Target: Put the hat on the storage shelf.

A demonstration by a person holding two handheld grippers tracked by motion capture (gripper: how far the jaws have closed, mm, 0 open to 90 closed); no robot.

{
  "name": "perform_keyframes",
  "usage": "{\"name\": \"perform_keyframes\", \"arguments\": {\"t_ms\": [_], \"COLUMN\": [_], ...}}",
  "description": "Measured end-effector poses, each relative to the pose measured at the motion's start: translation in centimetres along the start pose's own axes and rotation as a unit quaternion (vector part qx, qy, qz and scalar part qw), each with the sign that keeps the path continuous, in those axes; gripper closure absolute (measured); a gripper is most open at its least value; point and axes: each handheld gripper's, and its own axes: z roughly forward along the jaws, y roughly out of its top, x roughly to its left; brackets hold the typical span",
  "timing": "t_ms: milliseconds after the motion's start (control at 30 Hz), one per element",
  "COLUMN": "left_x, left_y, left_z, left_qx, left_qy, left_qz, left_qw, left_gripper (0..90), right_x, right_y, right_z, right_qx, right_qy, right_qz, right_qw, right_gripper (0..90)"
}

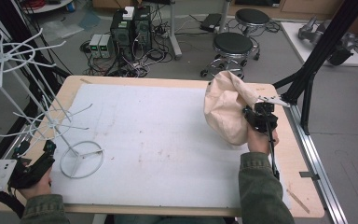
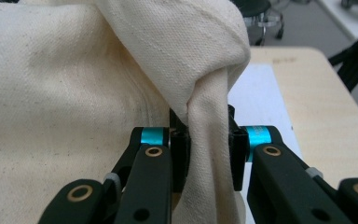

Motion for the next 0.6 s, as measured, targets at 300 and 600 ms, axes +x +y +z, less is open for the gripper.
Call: {"name": "perform_keyframes", "arguments": {"t_ms": [300,600], "left_x": [0.0,-0.1], "left_y": [0.0,0.0], "left_z": [0.0,0.0], "left_qx": [0.001,-0.001], "left_qy": [0.0,-0.001], "left_qz": [0.003,0.001], "left_qw": [1.0,1.0], "left_gripper": [22.8,22.8], "right_x": [1.1,2.2], "right_y": [0.7,1.1], "right_z": [-3.5,-6.2], "right_qx": [-0.107,-0.2], "right_qy": [0.03,0.071], "right_qz": [0.009,0.027], "right_qw": [0.9938,0.9769], "right_gripper": [77.4,77.2]}}
